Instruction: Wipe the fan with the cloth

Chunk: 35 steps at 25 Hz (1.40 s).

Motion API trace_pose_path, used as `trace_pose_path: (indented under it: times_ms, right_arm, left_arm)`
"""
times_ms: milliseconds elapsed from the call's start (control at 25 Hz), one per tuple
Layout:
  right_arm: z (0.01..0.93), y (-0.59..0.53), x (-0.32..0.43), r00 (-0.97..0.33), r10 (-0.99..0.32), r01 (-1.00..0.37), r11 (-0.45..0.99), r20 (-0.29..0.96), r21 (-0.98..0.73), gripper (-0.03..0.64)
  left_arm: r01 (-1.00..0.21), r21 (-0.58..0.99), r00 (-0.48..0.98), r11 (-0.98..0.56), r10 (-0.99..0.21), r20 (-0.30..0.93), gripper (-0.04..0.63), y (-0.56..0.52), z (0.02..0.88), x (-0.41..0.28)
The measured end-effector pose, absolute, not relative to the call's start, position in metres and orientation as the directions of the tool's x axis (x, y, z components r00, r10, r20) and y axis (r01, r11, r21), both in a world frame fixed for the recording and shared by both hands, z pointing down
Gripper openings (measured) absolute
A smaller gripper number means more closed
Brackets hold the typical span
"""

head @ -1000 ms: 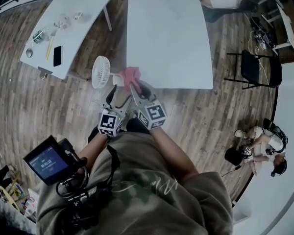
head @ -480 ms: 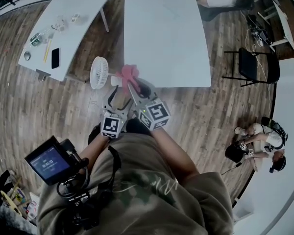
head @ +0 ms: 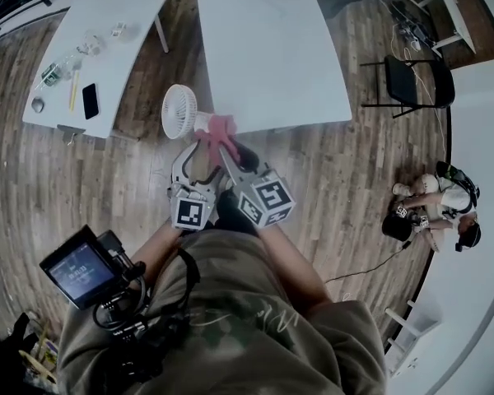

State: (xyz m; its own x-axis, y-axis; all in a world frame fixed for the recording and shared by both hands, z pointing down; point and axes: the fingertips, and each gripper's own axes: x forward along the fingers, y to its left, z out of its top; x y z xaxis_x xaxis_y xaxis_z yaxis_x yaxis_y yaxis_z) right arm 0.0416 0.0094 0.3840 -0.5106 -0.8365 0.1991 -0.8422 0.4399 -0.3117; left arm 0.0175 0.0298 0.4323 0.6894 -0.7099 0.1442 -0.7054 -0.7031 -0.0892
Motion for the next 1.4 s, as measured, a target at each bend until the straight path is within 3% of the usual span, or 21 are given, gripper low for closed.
trace_pose_path:
  times_ms: [200, 760, 800, 920, 1080, 1200, 1400]
  right_arm:
    - [0.386, 0.033, 0.023, -0.47, -0.85, -0.861, 0.382, 0.238, -0.336, 0.093]
    - [0.416, 0.083, 0.011, -0.583, -0.728, -0.812, 0.508, 0.361, -0.286, 0.092]
    - [0.417, 0.087, 0.01, -0.591, -0.721, -0.807, 0.516, 0.362, -0.288, 0.093]
    - [0.419, 0.079, 0.003, -0.606, -0.71, -0.795, 0.529, 0.358, -0.296, 0.101]
    - [0.419, 0.075, -0.001, -0.598, -0.74, -0.801, 0.538, 0.307, -0.265, 0.117]
    - [0.408, 0.083, 0.005, -0.572, -0.785, -0.817, 0.522, 0.237, -0.244, 0.157]
    - [0.36, 0.088, 0.038, -0.483, -0.875, -0.861, 0.472, 0.015, -0.189, 0.158]
  left_arm:
    - [-0.702, -0.159, 0.696, -0.694, -0.716, 0.054, 0.314, 0.04, 0.417, 0.009]
    - [-0.654, -0.085, 0.736, -0.751, -0.659, 0.158, 0.313, 0.071, 0.443, 0.025]
    - [-0.649, -0.091, 0.739, -0.755, -0.655, 0.16, 0.304, 0.074, 0.444, 0.027]
    - [-0.621, -0.079, 0.762, -0.78, -0.624, 0.17, 0.17, 0.071, 0.448, 0.03]
    - [-0.607, -0.042, 0.78, -0.794, -0.605, 0.163, 0.103, 0.068, 0.452, 0.027]
    - [-0.59, -0.036, 0.794, -0.806, -0.588, 0.156, 0.097, 0.072, 0.461, 0.026]
    - [-0.666, 0.088, 0.737, -0.74, -0.636, 0.231, 0.097, 0.058, 0.496, 0.004]
